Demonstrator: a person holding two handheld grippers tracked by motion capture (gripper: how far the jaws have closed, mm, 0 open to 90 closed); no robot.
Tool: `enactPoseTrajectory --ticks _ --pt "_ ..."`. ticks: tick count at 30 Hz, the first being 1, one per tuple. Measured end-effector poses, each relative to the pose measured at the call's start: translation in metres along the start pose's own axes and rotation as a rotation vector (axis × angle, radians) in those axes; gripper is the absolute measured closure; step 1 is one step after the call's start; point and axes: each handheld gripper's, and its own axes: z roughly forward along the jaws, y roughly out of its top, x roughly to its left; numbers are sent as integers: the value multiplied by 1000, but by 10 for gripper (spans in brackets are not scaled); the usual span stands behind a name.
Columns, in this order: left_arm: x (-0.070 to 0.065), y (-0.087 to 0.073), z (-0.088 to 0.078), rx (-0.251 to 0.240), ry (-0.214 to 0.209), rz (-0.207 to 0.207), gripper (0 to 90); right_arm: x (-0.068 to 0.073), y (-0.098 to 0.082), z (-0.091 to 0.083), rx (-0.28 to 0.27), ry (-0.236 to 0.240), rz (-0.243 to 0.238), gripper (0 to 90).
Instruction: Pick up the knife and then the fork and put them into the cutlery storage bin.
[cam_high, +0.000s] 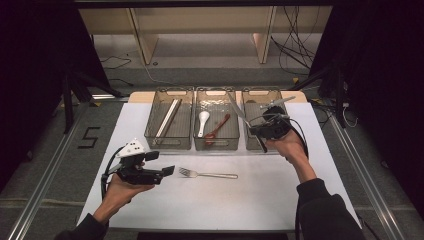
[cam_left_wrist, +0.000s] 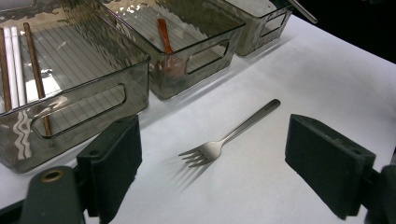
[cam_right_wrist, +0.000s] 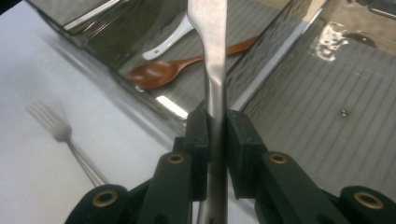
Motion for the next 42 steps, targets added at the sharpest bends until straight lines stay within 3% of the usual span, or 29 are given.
enactPoseTrajectory --ticks 8,18,42 --pt "0 0 -1 -10 -1 -3 180 -23 11 3 9 -53 67 805" --pt "0 0 0 -13 -3 -2 180 -42 19 9 17 -101 132 805" --pt "-1 0 0 -9 -7 3 180 -66 28 30 67 -173 248 803"
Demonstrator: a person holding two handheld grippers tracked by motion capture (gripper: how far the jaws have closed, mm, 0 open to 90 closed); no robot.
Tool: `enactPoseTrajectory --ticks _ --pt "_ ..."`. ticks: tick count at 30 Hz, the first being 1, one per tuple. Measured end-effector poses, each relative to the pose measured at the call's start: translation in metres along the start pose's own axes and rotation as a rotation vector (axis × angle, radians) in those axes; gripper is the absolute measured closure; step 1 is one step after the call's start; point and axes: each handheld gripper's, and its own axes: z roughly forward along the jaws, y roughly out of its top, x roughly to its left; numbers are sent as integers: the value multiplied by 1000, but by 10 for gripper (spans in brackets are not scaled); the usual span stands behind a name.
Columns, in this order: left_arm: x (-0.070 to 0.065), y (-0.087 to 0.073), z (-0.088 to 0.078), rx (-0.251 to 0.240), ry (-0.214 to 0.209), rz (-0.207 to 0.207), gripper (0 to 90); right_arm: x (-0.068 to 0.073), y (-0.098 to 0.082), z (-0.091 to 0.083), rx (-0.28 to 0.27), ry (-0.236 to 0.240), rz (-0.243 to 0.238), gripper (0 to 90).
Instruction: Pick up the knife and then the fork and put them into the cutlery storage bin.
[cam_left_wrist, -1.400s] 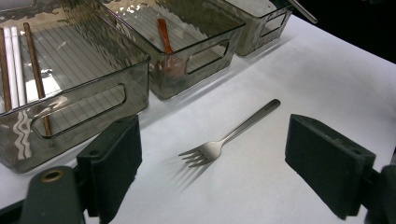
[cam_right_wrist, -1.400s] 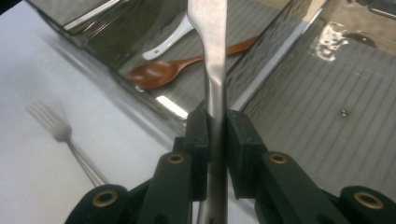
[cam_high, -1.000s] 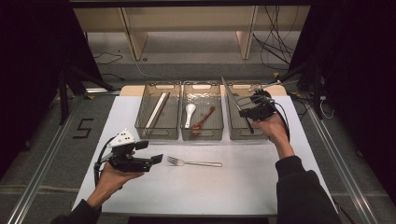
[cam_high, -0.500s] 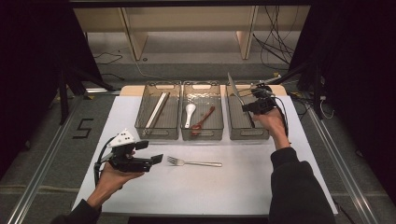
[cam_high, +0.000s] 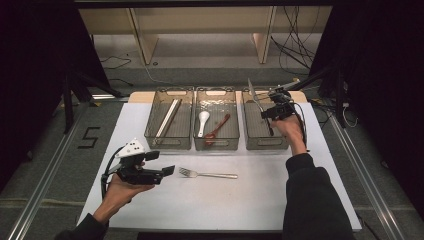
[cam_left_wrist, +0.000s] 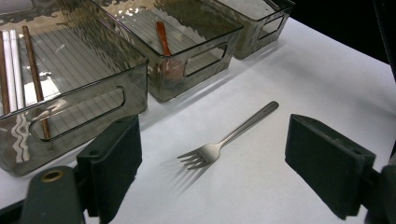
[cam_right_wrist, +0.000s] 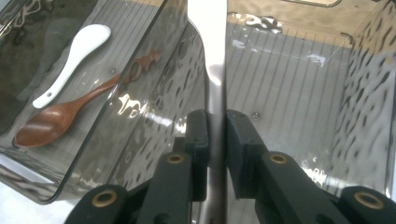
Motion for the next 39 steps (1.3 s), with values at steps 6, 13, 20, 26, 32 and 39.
enactPoseTrajectory --ticks 6,13,20,26,32,39 --pt "0 0 0 0 -1 2 180 1 1 7 15 -9 13 802" --pt "-1 0 0 2 -2 1 180 1 0 15 40 -25 30 798" --pt "-1 0 0 3 -3 0 180 3 1 15 14 19 31 737" --pt "-1 0 0 2 -3 1 180 14 1 6 -8 59 -25 673" --pt "-1 0 0 3 -2 1 180 26 -1 0 -21 104 -78 577" --pt "-1 0 0 0 0 2 180 47 -3 -15 -66 163 -150 465"
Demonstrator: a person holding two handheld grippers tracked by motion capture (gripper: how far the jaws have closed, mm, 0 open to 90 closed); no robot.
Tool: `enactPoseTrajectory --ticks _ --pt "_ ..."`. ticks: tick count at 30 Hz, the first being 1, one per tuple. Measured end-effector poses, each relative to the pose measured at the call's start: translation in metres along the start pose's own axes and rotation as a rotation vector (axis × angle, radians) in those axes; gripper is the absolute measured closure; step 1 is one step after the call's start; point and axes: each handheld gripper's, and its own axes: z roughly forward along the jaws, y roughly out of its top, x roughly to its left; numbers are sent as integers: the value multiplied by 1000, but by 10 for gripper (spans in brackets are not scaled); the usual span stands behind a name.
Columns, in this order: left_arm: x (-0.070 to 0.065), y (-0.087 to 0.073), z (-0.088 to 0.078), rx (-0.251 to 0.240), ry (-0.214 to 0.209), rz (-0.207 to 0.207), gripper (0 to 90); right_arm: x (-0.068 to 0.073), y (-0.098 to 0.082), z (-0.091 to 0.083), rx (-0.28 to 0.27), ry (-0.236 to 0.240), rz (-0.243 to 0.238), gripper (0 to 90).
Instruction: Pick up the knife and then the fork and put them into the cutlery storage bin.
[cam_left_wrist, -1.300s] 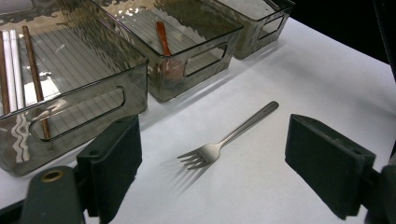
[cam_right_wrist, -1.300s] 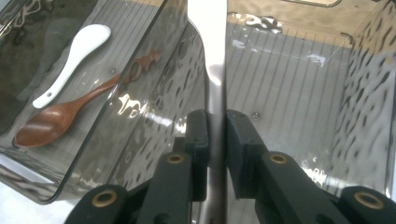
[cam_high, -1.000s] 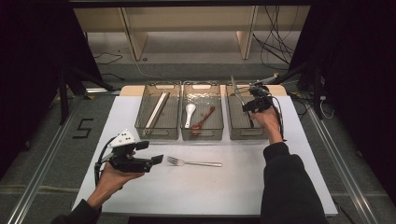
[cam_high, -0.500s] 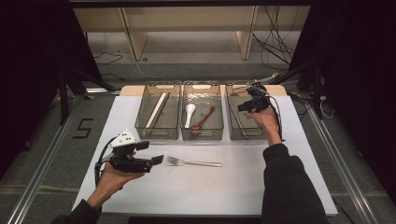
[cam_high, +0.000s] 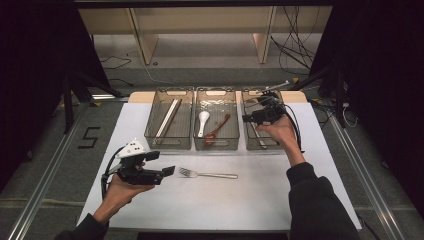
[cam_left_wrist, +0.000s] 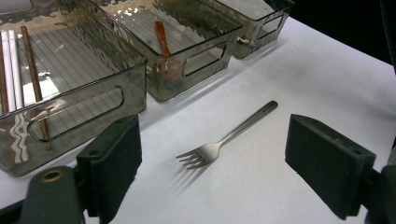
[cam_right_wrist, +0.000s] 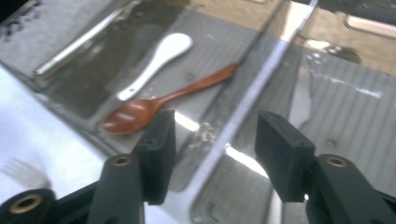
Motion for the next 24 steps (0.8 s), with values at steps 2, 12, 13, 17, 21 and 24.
enactPoseTrajectory --ticks 2,12,13,17,21,24 --pt "0 0 0 1 -1 -1 180 8 0 -3 -4 11 -22 438" --pt "0 0 0 -3 0 -2 179 33 -5 -5 -21 79 -82 385" --pt "0 0 0 -3 -1 -2 179 35 -6 -5 -19 85 -88 380" --pt "0 0 0 -4 -1 -3 179 44 -11 -5 -28 110 -106 359" --pt "0 0 0 -6 0 -2 178 54 -14 -5 -23 123 -132 336" --pt "0 1 -1 -15 0 -3 177 61 -17 -4 -16 136 -151 332"
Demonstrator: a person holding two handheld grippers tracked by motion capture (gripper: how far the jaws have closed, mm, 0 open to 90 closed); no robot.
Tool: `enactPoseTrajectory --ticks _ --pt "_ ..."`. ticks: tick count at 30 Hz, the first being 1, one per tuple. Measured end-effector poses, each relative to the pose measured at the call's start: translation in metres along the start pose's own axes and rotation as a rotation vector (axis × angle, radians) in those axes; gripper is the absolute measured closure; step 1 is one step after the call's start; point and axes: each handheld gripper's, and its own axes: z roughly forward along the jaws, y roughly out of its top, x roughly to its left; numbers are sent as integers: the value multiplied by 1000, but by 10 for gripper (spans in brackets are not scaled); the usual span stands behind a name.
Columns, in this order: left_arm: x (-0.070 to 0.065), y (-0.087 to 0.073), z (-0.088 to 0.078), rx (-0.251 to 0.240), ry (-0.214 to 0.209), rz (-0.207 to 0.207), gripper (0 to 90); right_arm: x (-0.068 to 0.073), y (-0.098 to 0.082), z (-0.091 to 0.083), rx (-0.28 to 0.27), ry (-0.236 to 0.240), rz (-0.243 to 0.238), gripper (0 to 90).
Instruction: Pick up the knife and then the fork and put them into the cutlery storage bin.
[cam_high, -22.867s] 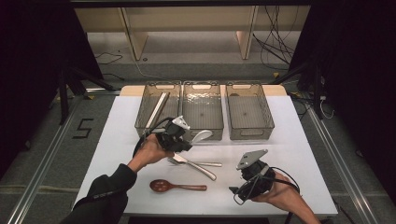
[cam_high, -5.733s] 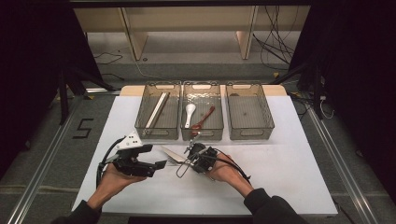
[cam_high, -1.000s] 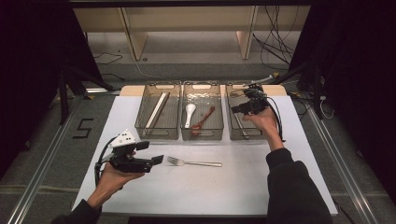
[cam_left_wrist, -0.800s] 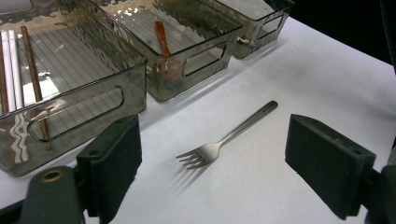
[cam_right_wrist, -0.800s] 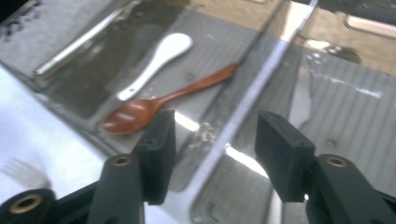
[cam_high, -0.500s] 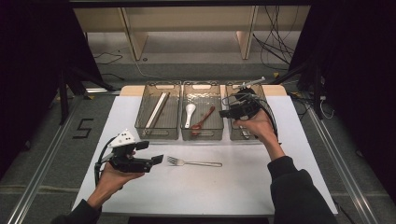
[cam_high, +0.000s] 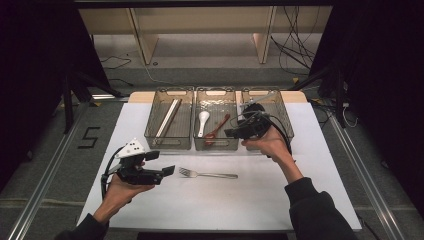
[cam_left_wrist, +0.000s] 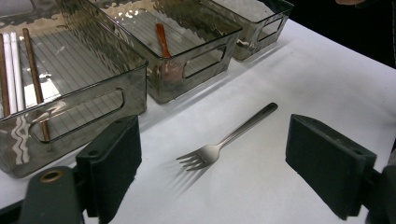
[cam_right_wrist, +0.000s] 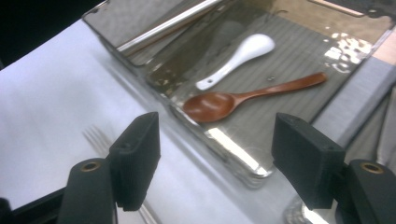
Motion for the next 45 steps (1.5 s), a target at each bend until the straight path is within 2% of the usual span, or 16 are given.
enactPoseTrajectory --ticks 11,19,23,29,37,45 --pt "0 0 -2 -13 1 9 174 26 -2 10 47 56 -88 312" --pt "0 1 -3 -26 5 8 174 40 -3 20 89 86 -128 309" --pt "0 1 -3 -32 6 6 174 50 -5 29 130 98 -170 309" --pt "0 1 -3 -35 7 9 174 60 -10 44 197 91 -227 316" --pt "0 1 -4 -38 8 8 173 69 -20 66 289 102 -274 350" --pt "0 0 -3 -39 9 8 172 75 -29 83 388 94 -311 410"
